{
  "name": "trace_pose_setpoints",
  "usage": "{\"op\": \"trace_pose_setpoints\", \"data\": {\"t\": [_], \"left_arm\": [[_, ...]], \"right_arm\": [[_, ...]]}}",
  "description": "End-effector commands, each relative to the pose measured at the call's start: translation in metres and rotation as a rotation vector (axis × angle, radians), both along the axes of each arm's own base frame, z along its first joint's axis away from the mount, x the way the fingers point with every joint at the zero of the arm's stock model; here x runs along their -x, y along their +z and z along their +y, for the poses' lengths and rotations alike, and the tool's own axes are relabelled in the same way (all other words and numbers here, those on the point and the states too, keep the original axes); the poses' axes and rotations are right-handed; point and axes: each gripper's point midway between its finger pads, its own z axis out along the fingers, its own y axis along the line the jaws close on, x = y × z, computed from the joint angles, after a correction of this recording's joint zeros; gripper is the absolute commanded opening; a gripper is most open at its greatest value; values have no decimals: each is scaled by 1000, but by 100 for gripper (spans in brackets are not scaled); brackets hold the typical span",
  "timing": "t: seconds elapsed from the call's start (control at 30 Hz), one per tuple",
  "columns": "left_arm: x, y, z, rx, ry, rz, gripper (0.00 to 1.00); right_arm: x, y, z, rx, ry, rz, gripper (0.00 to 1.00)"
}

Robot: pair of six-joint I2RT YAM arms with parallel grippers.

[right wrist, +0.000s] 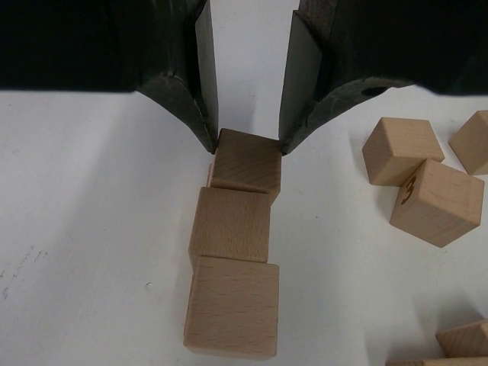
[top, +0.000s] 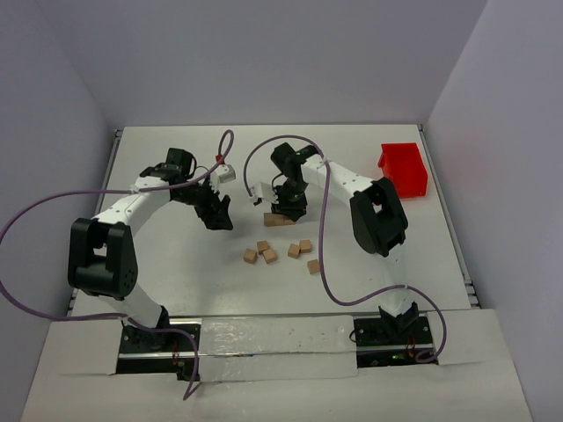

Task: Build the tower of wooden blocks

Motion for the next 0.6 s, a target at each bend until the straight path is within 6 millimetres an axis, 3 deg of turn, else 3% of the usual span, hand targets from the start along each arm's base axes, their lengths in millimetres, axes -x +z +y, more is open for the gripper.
{"op": "trace_pose_setpoints", "data": {"t": [0.0, 0.07, 0.3, 0.57], "left_arm": [[-22, 17, -3, 47, 72, -133, 99], [-25, 18, -2, 50, 111, -150, 99], [-37, 20, 5, 23, 174, -208, 99], [-46, 17, 10, -9, 254, -238, 99]], "right_arm": [[-5, 1, 3, 14, 5, -22, 37], [-5, 1, 3, 14, 4, -22, 40], [-4, 7, 6, 0, 5, -21, 75], [3, 36, 11, -72, -17, -31, 80]]}}
